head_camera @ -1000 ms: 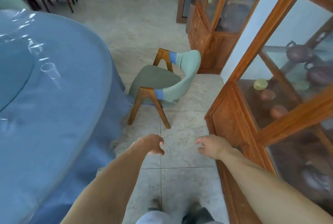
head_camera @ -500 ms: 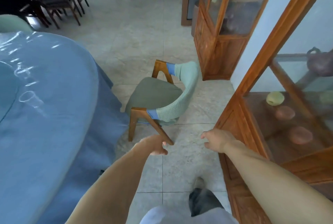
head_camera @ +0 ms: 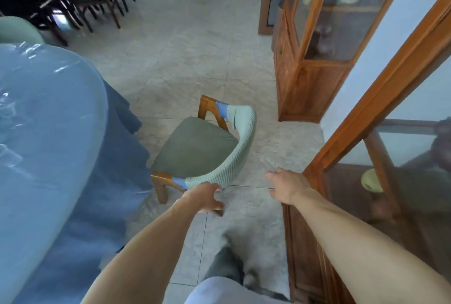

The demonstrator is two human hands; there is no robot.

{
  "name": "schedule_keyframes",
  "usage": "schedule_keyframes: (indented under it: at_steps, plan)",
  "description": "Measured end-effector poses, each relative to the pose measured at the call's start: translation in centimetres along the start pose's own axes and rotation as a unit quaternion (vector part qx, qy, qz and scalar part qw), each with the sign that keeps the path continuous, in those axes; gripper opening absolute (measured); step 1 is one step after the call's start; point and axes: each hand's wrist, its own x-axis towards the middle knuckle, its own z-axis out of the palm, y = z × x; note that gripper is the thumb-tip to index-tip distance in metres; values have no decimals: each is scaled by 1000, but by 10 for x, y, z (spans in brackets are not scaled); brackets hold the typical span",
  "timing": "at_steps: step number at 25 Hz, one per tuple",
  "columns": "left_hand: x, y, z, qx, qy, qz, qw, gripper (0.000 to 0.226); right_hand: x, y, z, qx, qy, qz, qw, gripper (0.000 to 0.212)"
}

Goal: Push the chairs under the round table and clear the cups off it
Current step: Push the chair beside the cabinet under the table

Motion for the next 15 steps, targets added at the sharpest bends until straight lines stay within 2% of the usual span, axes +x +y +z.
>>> schedule_keyframes:
  at_steps: [4, 9, 12, 15]
  plan:
    - [43, 5, -6, -25, 33, -11, 999, 86, 54, 4, -15, -31, 6, -29, 999, 59]
    - [115, 12, -23, -61, 15, -20, 998, 95, 138, 10, -46, -89, 35, -72, 993, 80]
    - [155, 26, -31, -99, -11, -19, 995, 94, 187, 11, -57, -125, 13, -98, 987, 79]
    - [179, 36, -37, -90, -27, -35, 995, 92, 219, 3, -61, -194, -19, -135, 971, 69]
